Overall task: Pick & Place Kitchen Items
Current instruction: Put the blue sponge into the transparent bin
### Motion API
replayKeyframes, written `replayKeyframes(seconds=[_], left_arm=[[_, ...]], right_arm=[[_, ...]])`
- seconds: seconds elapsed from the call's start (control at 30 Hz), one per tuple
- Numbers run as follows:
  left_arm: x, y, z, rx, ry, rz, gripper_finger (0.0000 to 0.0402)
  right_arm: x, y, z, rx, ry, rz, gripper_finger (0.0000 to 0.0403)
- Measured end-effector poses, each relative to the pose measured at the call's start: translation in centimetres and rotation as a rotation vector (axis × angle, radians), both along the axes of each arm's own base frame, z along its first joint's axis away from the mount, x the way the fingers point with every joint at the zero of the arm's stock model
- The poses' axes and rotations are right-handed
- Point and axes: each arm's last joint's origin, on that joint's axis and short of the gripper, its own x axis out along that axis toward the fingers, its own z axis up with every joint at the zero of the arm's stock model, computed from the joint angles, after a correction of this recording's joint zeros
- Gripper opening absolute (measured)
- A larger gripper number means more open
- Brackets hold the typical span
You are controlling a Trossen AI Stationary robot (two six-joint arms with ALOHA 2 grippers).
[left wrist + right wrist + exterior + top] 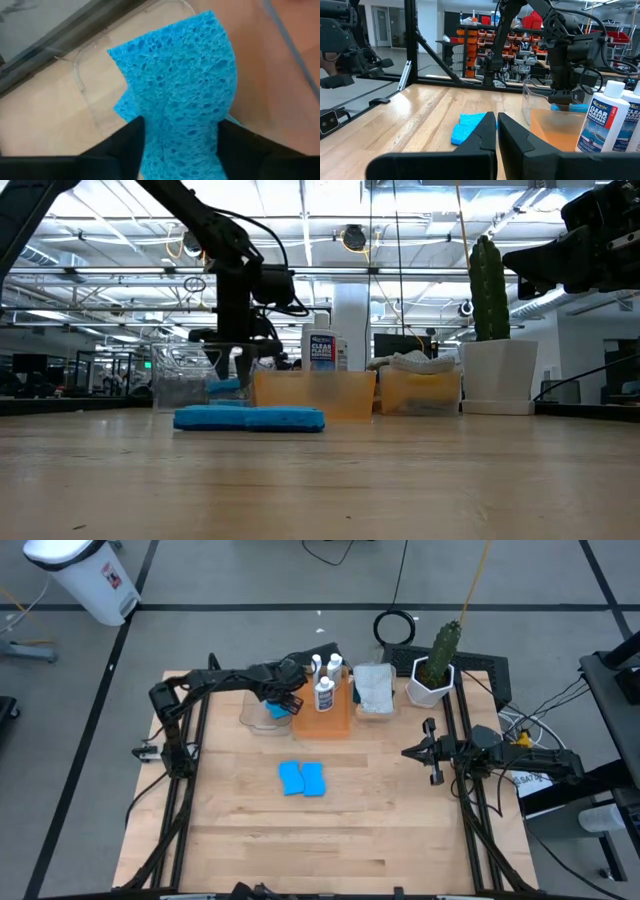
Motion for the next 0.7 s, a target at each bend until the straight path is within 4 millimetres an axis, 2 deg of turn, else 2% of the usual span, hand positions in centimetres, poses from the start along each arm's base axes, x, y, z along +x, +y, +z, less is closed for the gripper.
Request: replayKeyframes(seconds=[0.17, 0.3, 0.53, 0.7], left_arm=[[-0.3, 0.4, 0.2, -0.015, 0.018, -0.037, 0.0294], [-0.1, 0.7, 1.3, -0.016, 0.023, -0.045, 0.0330], [0.3, 0.5, 4.5, -0.042, 0.065, -0.060, 0.0346], [1.0, -1.5, 7.6, -0.051, 0.097, -0.113, 0.0347]], right_arm=[[0.0, 0.0, 0.0, 0.000, 0.000, 0.000, 0.0000], [0.0, 0.0, 0.0, 0.000, 0.000, 0.000, 0.0000], [0.0, 0.0, 0.0, 0.000, 0.000, 0.000, 0.0000], [0.0, 0.0, 0.0, 0.000, 0.000, 0.000, 0.0000]])
